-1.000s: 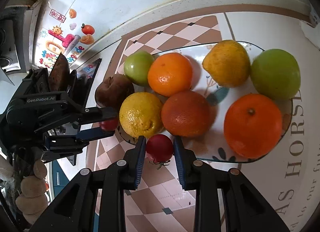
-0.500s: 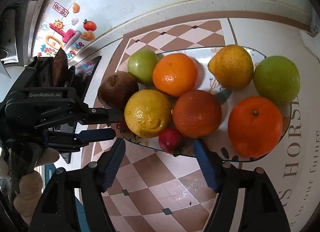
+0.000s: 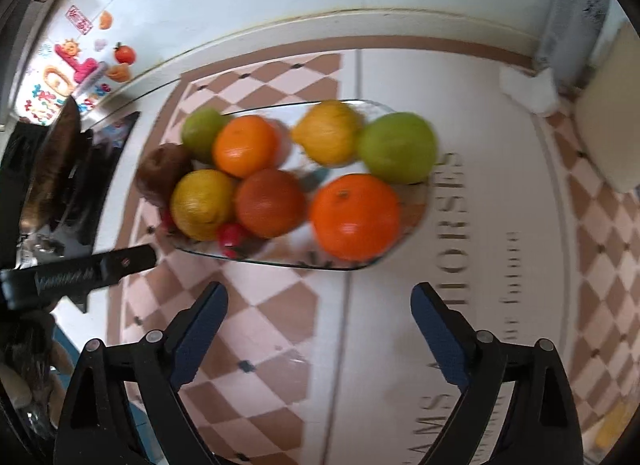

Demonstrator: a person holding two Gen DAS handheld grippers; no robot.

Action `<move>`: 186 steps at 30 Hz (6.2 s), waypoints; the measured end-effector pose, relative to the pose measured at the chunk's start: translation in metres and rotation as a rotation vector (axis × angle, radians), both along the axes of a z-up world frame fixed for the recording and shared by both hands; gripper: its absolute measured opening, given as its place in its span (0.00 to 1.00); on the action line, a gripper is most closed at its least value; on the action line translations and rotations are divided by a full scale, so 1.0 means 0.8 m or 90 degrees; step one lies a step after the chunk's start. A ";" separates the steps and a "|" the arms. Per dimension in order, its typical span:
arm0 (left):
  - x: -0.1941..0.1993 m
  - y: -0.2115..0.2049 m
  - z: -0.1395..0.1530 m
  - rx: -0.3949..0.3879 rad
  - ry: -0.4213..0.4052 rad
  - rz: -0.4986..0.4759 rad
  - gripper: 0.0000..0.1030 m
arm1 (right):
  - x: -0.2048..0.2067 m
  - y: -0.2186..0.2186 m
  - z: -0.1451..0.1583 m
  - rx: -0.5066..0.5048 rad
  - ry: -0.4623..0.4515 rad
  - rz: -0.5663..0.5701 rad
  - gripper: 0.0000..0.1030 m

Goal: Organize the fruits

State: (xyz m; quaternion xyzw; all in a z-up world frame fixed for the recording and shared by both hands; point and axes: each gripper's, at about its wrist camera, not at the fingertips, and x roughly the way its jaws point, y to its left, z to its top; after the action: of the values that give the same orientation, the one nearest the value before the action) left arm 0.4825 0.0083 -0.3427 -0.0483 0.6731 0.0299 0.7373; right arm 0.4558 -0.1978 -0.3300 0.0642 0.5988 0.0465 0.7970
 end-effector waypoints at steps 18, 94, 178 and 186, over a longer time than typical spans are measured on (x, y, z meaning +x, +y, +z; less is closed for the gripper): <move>-0.054 -0.036 0.081 0.075 -0.114 -0.019 0.98 | -0.029 -0.028 0.071 -0.023 -0.061 0.008 0.94; -0.350 -0.002 0.329 0.071 -0.362 -0.056 0.98 | -0.349 0.007 0.348 -0.057 -0.280 -0.023 0.96; -0.262 -0.010 0.299 0.074 -0.333 -0.062 1.00 | -0.255 0.008 0.300 -0.077 -0.223 -0.023 0.97; -0.262 -0.010 0.300 0.077 -0.335 -0.067 1.00 | -0.255 0.008 0.300 -0.076 -0.223 -0.023 0.97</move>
State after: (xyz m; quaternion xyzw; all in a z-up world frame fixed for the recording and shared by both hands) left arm 0.2730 0.0004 -0.1029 0.0247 0.4568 0.0185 0.8890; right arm 0.2516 -0.1914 -0.0897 0.0189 0.4512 0.0070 0.8922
